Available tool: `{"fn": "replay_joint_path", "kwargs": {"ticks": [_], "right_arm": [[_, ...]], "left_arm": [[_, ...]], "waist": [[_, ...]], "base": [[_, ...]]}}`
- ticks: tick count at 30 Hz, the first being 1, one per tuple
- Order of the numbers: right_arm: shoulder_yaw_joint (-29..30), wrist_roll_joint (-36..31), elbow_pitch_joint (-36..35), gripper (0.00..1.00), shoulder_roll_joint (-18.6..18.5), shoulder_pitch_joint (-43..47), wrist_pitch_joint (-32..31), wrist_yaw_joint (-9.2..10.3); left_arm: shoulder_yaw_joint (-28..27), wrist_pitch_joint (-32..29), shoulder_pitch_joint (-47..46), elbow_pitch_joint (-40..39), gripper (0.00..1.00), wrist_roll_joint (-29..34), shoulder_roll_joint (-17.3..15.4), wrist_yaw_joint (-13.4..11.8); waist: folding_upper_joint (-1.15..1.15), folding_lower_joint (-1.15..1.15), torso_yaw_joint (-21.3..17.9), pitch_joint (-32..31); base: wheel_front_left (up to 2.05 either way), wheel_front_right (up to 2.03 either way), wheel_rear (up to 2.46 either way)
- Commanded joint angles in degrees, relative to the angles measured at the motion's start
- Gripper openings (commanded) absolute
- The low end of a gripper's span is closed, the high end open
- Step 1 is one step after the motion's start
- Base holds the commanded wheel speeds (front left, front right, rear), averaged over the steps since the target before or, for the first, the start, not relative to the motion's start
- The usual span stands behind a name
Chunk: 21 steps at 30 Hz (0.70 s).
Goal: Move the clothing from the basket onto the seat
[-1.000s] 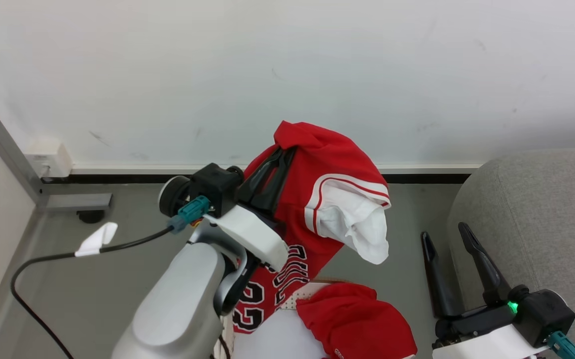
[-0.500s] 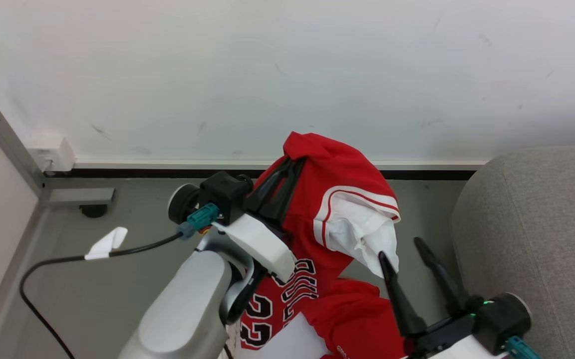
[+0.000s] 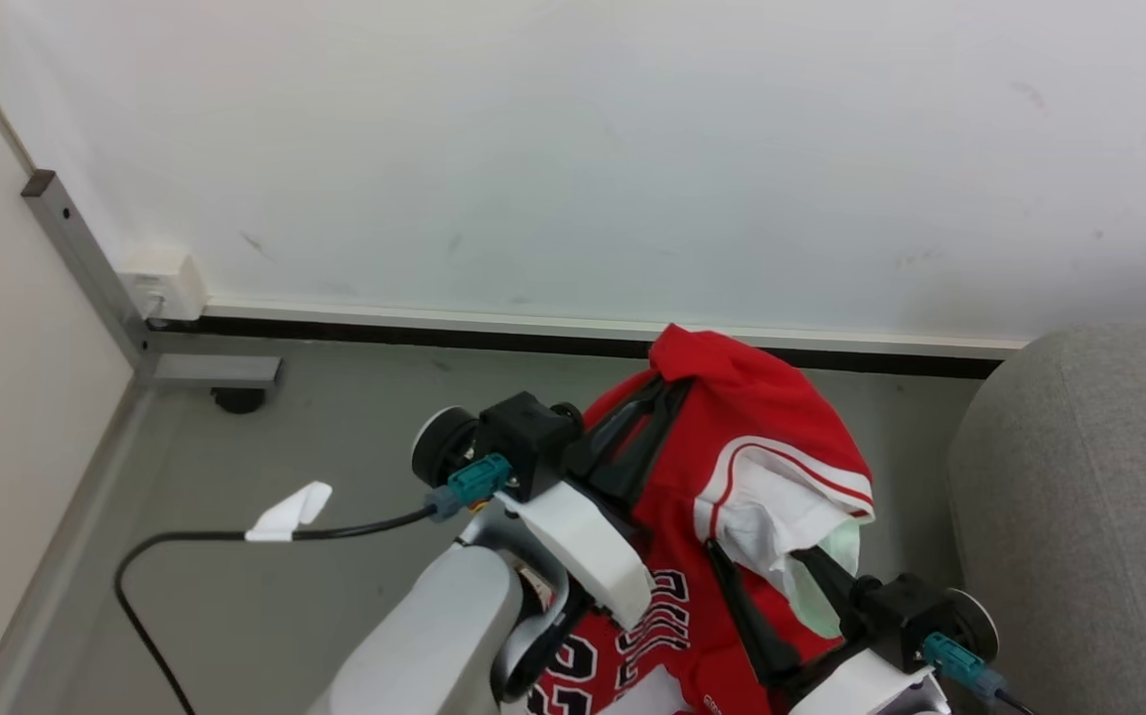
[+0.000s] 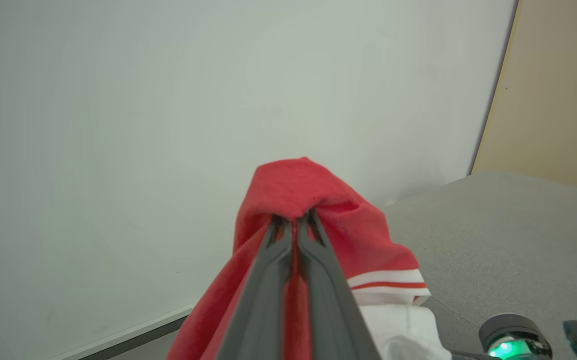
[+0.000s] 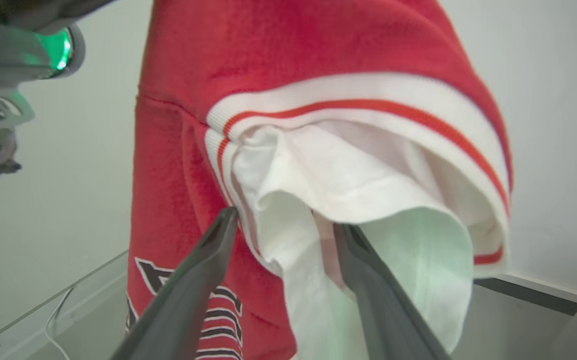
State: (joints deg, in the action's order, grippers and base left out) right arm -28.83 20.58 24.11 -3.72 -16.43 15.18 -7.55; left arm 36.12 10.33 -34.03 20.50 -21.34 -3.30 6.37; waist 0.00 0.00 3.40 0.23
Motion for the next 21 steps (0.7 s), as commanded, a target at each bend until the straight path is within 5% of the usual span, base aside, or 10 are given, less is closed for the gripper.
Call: {"fn": "replay_joint_path", "kwargs": {"ticks": [1, 12, 13, 14, 21], "right_arm": [[-0.35, 0.75, 1.76, 1.0, -0.15, -0.86, -0.05, 0.12], [-2.79, 3.81, 5.22, 0.96, 0.65, -4.36, -0.05, 0.12], [-3.04, 4.23, 5.33, 0.39, 0.7, -4.38, -0.05, 0.12], [-3.31, 4.69, 5.33, 0.0, 0.73, -4.38, -0.05, 0.11], [-3.31, 5.99, 4.54, 0.0, 0.74, -3.95, -0.04, 0.11]], "left_arm": [[0.68, -0.01, 0.78, -0.59, 0.0, -0.4, 0.07, 0.09], [6.22, -0.17, 2.68, -2.4, 0.0, -2.25, 0.32, -0.31], [6.39, -0.21, 2.74, -2.42, 0.0, -2.42, 0.31, -0.47], [6.53, -0.24, 2.73, -2.4, 0.0, -2.65, 0.31, -0.57], [6.1, -0.16, 2.92, -1.9, 0.0, -3.68, 0.32, -1.44]], "waist": [[0.0, 0.0, 1.05, -0.14], [0.0, 0.0, 3.98, -1.17], [0.0, 0.0, 4.12, -1.25], [0.0, 0.0, 4.23, -1.31], [0.0, 0.0, 4.11, -1.49]], "base": [[0.0, 0.0, 0.0], [0.0, 0.0, 0.0], [0.0, 0.0, 0.0], [0.0, 0.0, 0.0], [0.0, 0.0, 0.0]]}}
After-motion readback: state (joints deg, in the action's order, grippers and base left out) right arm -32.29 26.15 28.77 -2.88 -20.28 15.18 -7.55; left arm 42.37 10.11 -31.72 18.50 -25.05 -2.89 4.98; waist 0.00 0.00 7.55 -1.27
